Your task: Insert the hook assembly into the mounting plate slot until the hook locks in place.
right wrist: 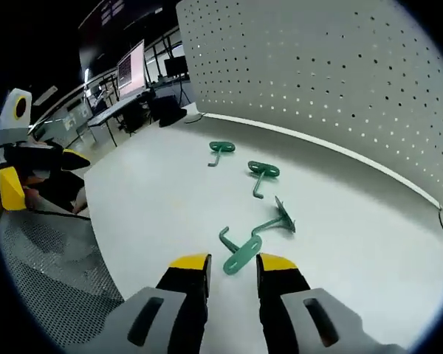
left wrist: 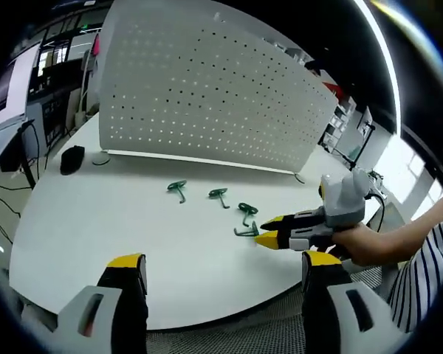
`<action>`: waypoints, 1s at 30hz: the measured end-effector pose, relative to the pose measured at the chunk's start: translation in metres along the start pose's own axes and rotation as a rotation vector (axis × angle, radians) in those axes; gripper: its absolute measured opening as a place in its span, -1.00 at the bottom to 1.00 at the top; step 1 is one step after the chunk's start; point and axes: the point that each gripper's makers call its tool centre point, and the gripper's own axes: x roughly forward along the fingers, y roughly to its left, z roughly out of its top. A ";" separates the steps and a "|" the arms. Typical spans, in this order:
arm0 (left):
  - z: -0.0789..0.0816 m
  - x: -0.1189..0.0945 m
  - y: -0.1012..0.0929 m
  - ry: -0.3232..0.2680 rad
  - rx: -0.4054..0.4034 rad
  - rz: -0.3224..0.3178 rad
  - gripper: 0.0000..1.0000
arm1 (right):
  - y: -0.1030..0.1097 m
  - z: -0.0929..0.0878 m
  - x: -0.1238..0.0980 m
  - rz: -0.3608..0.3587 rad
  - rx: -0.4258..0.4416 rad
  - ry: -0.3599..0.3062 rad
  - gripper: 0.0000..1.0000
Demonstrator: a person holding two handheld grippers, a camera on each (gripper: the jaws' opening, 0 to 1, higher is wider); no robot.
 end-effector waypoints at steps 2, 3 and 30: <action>0.000 0.000 0.000 0.002 -0.003 -0.003 0.77 | 0.001 -0.004 0.003 -0.002 -0.010 0.017 -0.56; -0.001 0.001 -0.001 0.004 -0.004 -0.006 0.77 | 0.001 -0.005 0.003 -0.005 -0.018 0.021 -0.57; -0.004 0.002 -0.002 0.021 -0.017 -0.018 0.75 | -0.025 -0.004 0.007 -0.096 -0.089 -0.003 -0.92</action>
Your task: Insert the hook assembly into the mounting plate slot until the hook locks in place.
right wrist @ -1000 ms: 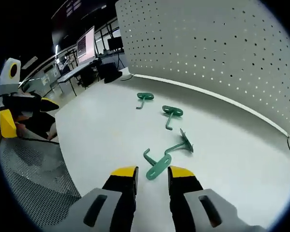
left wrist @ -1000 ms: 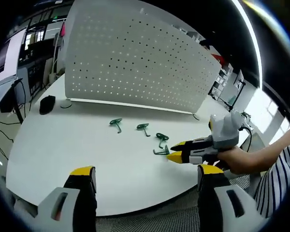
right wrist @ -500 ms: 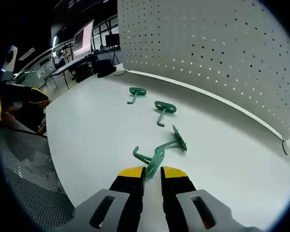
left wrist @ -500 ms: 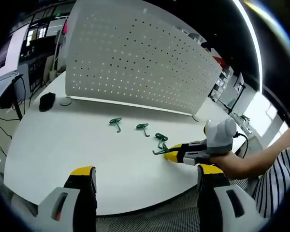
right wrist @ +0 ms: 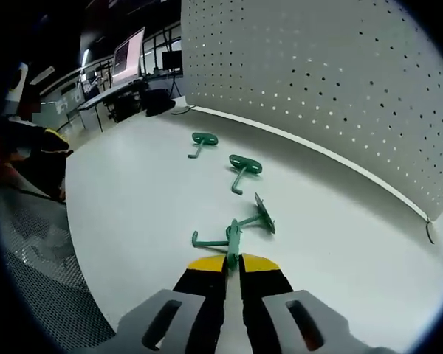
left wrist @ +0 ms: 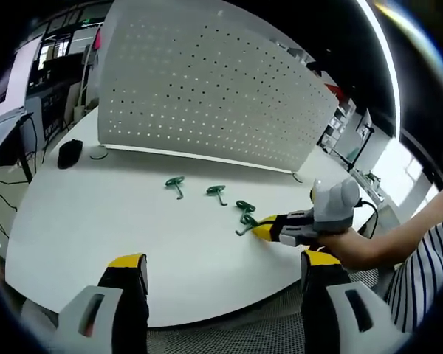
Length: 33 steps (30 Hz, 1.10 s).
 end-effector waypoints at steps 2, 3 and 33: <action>0.000 0.000 0.000 0.001 0.000 0.000 0.75 | -0.001 0.000 0.000 -0.001 -0.002 -0.002 -0.93; 0.000 0.001 0.001 0.003 0.000 0.001 0.75 | -0.001 0.001 0.001 0.005 -0.011 -0.007 -0.95; -0.001 0.013 -0.006 0.041 -0.015 -0.043 0.77 | 0.004 0.024 -0.015 0.009 0.075 -0.088 -0.98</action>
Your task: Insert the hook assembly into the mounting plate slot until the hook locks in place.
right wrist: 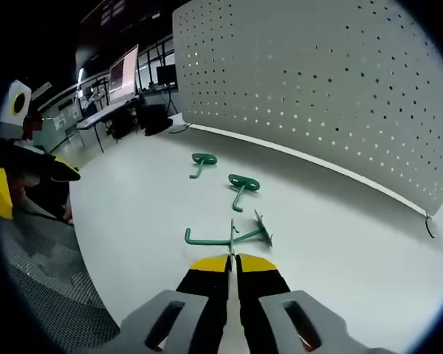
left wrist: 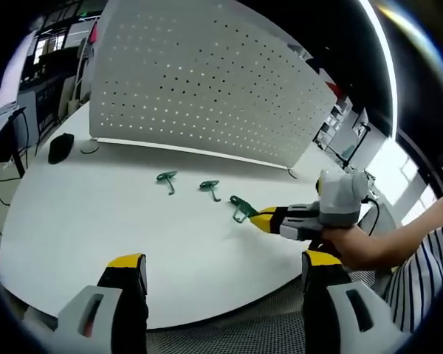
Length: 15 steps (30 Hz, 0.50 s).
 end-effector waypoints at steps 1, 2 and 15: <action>0.001 0.001 0.000 0.005 0.000 -0.004 0.77 | -0.001 0.003 -0.001 0.000 0.007 -0.005 -0.98; 0.001 0.002 -0.001 0.009 0.004 -0.007 0.76 | -0.002 0.004 -0.002 -0.005 0.023 -0.003 -0.98; 0.046 0.005 0.002 -0.019 0.059 -0.026 0.64 | -0.001 0.051 -0.029 0.022 0.122 -0.179 -0.98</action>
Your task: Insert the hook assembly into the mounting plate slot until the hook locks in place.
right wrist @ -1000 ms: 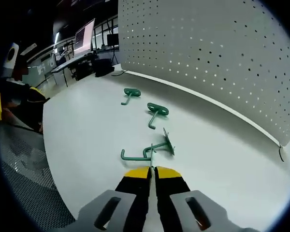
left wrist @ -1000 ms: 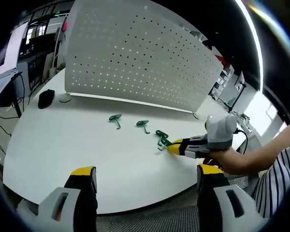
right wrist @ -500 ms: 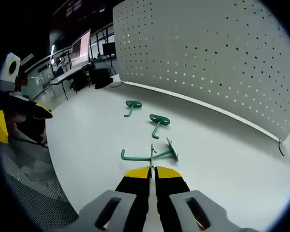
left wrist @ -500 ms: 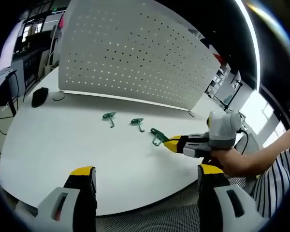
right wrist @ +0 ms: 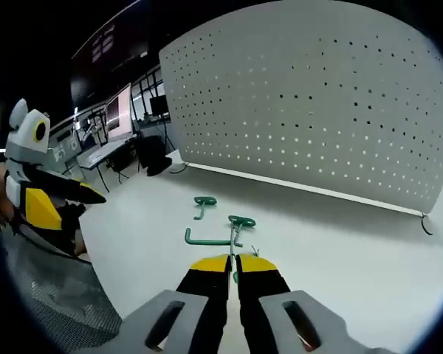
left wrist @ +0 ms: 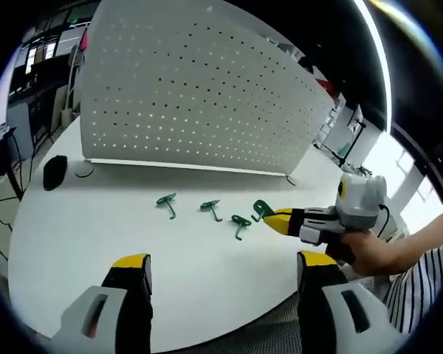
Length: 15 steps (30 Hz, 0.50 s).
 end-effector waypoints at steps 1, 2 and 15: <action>0.003 0.002 -0.003 -0.003 0.002 -0.008 0.63 | 0.000 0.002 -0.002 -0.005 0.001 0.001 -0.98; 0.007 0.003 -0.007 -0.012 0.007 -0.022 0.63 | 0.001 0.005 -0.004 -0.009 0.000 -0.002 -0.98; 0.029 0.025 -0.050 -0.017 -0.025 -0.173 0.34 | 0.019 0.039 -0.024 0.048 0.078 -0.119 -0.98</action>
